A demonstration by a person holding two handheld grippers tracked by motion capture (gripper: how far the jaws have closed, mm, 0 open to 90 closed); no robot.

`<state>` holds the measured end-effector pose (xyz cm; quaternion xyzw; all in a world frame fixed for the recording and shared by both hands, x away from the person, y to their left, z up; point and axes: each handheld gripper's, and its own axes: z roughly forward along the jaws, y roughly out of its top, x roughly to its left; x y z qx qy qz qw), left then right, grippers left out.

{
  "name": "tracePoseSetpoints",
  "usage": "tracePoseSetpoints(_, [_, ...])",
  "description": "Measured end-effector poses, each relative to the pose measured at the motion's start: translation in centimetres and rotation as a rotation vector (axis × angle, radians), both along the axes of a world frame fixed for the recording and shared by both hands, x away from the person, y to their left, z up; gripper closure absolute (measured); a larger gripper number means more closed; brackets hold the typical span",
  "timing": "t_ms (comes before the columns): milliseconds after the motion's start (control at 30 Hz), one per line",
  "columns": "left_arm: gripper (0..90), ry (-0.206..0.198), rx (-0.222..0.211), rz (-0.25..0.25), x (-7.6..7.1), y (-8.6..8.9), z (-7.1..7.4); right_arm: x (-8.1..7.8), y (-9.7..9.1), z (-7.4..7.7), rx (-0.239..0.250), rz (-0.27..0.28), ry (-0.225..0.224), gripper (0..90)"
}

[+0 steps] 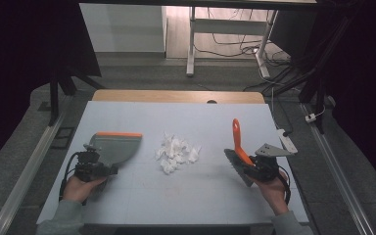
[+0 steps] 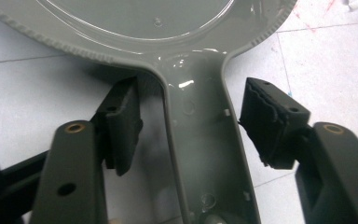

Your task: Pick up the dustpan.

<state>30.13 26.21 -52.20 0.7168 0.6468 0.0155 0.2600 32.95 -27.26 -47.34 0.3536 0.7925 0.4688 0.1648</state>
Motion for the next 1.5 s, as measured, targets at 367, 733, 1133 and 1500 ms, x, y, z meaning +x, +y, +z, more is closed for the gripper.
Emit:
tracePoseSetpoints(367, [56.7,-0.008,-0.024,0.012,0.0,0.1,-0.2,0.0,0.0,0.0,0.001,-0.001,-0.003,70.6])
tracePoseSetpoints(733, [60.4,-0.02,-0.041,0.03,0.0,0.4,-0.3,0.0,0.0,0.0,-0.009,-0.005,0.001,70.6])
tracePoseSetpoints(1133, [61.5,-0.045,-0.062,0.048,-0.1,0.8,-0.3,0.0,-0.1,0.0,-0.01,-0.008,0.0,70.6])
tracePoseSetpoints(1500, [61.7,-0.118,-0.08,0.057,-0.5,1.3,0.1,0.0,0.0,0.0,-0.006,-0.01,-0.002,70.7])
